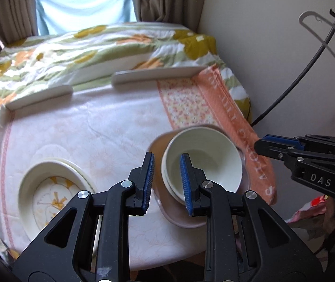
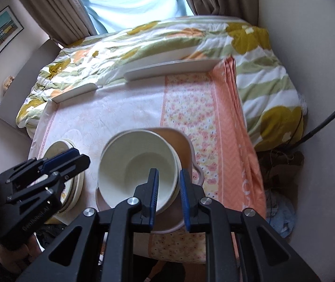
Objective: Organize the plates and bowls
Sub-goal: 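Open both grippers to release the white bowl and lift away, then reach to the pink dish rim and grasp it with both grippers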
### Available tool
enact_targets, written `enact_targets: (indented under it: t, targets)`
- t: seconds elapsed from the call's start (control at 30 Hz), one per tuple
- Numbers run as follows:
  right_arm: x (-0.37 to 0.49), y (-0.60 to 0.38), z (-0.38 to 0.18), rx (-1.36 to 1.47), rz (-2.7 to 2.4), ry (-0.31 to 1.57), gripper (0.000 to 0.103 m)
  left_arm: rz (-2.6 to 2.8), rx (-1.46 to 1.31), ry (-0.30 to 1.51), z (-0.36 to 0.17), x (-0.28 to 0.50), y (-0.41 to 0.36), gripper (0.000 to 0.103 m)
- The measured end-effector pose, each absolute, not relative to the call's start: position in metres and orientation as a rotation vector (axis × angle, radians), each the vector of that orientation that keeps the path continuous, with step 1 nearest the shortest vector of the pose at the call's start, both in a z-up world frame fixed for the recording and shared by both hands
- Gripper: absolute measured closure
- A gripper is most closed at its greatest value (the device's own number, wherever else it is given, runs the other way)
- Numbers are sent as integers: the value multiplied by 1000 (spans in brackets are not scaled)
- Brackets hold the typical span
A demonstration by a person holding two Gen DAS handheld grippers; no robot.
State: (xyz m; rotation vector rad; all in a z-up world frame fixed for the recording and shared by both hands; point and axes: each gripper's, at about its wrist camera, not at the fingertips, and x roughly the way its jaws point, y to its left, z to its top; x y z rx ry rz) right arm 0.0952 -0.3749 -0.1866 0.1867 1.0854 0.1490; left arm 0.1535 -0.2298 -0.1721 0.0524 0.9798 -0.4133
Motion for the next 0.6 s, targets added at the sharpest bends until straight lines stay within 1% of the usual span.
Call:
enact_targets:
  t: [0.03, 0.07, 0.1, 0.13, 0.17, 0.2, 0.27, 0.37, 0.47, 0.6]
  targets:
    - [93, -375, -181, 172, 150, 1073, 83, -411, 54, 972, -167, 153, -227, 82]
    - [89, -376, -172, 159, 149, 1050, 76, -414, 50, 964, -160, 153, -223, 79]
    - [87, -377, -166, 154, 148, 1030, 50, -416, 42, 958, -156, 153, -219, 73]
    - [84, -379, -160, 156, 146, 1008, 15, -414, 32, 949, -151, 152, -214, 42]
    - [81, -380, -155, 162, 149, 982, 3, -407, 21, 935, -147, 151, -209, 2]
    - [76, -381, -148, 164, 153, 946, 0, -392, 5, 890, -140, 147, -202, 1]
    - [68, -382, -142, 157, 148, 891, 0, -379, 12, 833, -131, 139, -194, 0]
    - [58, -381, -142, 118, 155, 864, 0, -374, 83, 867, -135, 137, -192, 0]
    - [59, -383, -153, 84, 149, 989, 0, -397, 135, 931, -152, 130, -190, 0]
    - [56, -396, -168, 109, 99, 1049, 0, -447, 161, 1038, -181, 126, -192, 0]
